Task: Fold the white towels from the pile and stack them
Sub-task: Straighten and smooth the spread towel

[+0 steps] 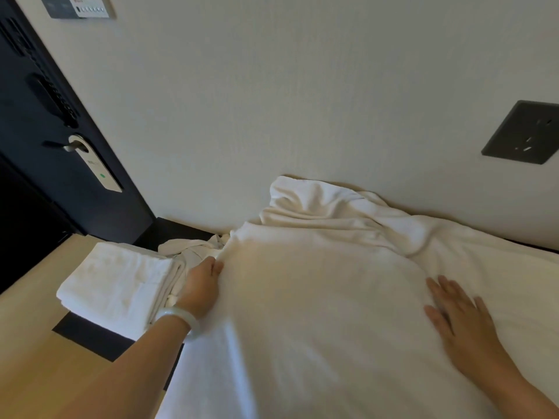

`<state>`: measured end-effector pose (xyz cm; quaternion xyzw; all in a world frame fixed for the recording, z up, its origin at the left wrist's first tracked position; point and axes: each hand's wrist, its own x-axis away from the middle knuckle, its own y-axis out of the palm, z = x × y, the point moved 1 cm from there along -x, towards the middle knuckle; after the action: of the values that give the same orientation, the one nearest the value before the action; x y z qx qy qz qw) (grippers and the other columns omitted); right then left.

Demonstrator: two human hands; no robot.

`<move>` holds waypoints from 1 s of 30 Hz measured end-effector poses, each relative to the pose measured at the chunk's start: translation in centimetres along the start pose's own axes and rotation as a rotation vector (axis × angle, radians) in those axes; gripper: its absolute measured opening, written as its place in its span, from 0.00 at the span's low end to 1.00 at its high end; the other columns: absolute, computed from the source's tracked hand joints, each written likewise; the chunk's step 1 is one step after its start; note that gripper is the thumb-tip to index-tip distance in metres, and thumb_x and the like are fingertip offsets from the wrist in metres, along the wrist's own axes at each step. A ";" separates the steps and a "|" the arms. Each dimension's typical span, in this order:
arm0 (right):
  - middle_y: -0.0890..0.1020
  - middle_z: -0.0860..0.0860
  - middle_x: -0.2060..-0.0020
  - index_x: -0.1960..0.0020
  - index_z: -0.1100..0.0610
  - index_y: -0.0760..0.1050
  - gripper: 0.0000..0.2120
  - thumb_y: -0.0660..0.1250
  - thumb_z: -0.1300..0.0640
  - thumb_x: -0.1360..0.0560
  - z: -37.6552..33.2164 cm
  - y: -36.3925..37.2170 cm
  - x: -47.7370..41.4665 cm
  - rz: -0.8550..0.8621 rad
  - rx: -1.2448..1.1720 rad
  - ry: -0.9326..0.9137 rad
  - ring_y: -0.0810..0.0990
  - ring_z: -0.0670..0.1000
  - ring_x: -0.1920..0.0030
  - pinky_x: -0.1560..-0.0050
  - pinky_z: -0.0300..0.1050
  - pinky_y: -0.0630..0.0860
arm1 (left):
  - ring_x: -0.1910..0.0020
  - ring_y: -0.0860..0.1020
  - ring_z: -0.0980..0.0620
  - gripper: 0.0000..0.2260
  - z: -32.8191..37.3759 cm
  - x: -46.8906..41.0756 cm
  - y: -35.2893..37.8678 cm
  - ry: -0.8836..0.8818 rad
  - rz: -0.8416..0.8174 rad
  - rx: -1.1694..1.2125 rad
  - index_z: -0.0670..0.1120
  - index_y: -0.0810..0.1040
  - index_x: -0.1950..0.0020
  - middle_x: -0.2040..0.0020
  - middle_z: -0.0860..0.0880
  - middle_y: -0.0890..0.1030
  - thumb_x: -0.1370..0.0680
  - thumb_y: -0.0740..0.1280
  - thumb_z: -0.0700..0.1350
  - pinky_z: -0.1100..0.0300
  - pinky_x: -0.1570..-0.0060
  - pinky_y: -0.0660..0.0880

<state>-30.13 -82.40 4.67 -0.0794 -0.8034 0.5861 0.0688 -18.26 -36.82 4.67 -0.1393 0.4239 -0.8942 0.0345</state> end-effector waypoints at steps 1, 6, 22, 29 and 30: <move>0.60 0.49 0.22 0.22 0.48 0.58 0.26 0.55 0.47 0.19 0.1 0.1 0.1 -0.005 0.035 -0.014 0.55 0.49 0.21 0.23 0.52 0.46 | 0.61 0.72 0.55 0.18 0.0 0.1 -0.1 -0.010 0.029 0.003 0.44 0.76 0.48 0.56 0.50 0.77 0.16 0.53 0.54 0.65 0.65 0.60; 0.55 0.46 0.21 0.22 0.44 0.52 0.28 0.52 0.42 0.20 -0.1 -0.3 0.3 -0.040 0.054 0.023 0.50 0.46 0.21 0.22 0.52 0.45 | 0.49 0.73 0.47 0.12 3.4 1.8 0.4 0.072 0.129 -0.275 0.41 0.72 0.38 0.45 0.45 0.74 0.16 0.56 0.46 0.56 0.48 0.71; 0.41 0.48 0.20 0.20 0.50 0.37 0.31 0.43 0.40 0.17 4.3 -1.9 10.7 0.073 0.197 0.336 0.38 0.48 0.21 0.23 0.48 0.34 | 0.28 0.68 0.45 0.34 9.5 9.3 9.8 0.826 -0.033 -0.535 0.46 0.69 0.26 0.26 0.46 0.69 0.19 0.38 0.62 0.47 0.31 0.57; 0.34 0.46 0.22 0.24 0.48 0.28 0.32 0.42 0.39 0.18 4.8 -1.7 15.3 0.041 0.183 0.424 0.33 0.46 0.22 0.23 0.47 0.32 | 0.22 0.46 0.60 0.29 8.4 12.8 9.6 0.858 -0.036 -0.431 0.50 0.65 0.24 0.28 0.44 0.71 0.18 0.40 0.61 0.59 0.26 0.44; 0.34 0.46 0.22 0.25 0.47 0.26 0.31 0.41 0.38 0.18 4.8 -1.8 16.2 0.033 0.194 0.437 0.34 0.46 0.22 0.23 0.47 0.33 | 0.22 0.44 0.61 0.27 8.3 13.4 9.5 0.872 -0.028 -0.416 0.54 0.58 0.21 0.29 0.44 0.72 0.18 0.40 0.61 0.59 0.26 0.44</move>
<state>-47.02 -84.03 5.18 -0.2105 -0.7079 0.6305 0.2386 -29.34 -51.50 5.31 0.2388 0.5667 -0.7661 -0.1868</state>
